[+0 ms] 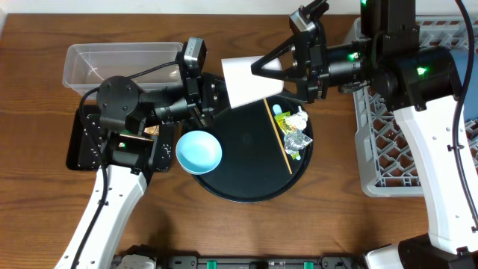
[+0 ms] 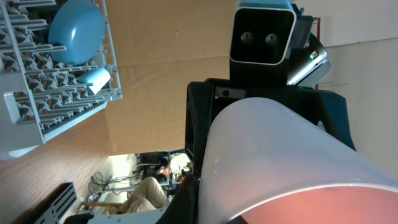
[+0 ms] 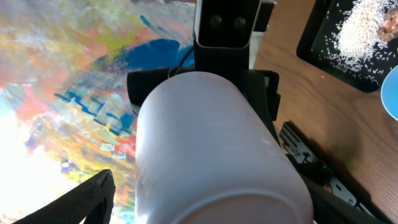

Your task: Sort waste into correct bins and load items into the dishwasher rack

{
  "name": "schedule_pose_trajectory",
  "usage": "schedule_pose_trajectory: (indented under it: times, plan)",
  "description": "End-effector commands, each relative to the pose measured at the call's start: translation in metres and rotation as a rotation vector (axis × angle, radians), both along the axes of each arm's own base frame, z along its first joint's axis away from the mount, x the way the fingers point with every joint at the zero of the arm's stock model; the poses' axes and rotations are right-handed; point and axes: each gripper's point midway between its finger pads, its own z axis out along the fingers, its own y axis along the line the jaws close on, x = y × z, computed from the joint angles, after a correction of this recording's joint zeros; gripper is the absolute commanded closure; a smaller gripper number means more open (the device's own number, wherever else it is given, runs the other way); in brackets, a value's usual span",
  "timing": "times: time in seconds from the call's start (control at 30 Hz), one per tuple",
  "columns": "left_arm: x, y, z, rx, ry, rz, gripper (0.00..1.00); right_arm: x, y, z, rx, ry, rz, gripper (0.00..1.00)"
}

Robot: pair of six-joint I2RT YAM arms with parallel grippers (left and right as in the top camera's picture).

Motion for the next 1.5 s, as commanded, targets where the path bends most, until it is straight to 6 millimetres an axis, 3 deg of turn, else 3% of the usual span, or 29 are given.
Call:
schedule_pose_trajectory:
  times: [0.0,0.87,1.47]
  plan:
    - [0.002,0.005,0.003,0.004,-0.013,0.002,0.93,-0.008,0.005,0.000,0.011,0.001,0.039,0.22]
    - [-0.008,0.006,0.003,0.011,0.012,-0.047,0.94,0.002,0.001,-0.005,-0.018,-0.014,-0.007,0.22]
    - [-0.008,0.006,0.002,0.012,0.012,-0.050,0.92,0.006,0.001,-0.008,-0.038,-0.020,-0.030,0.40]
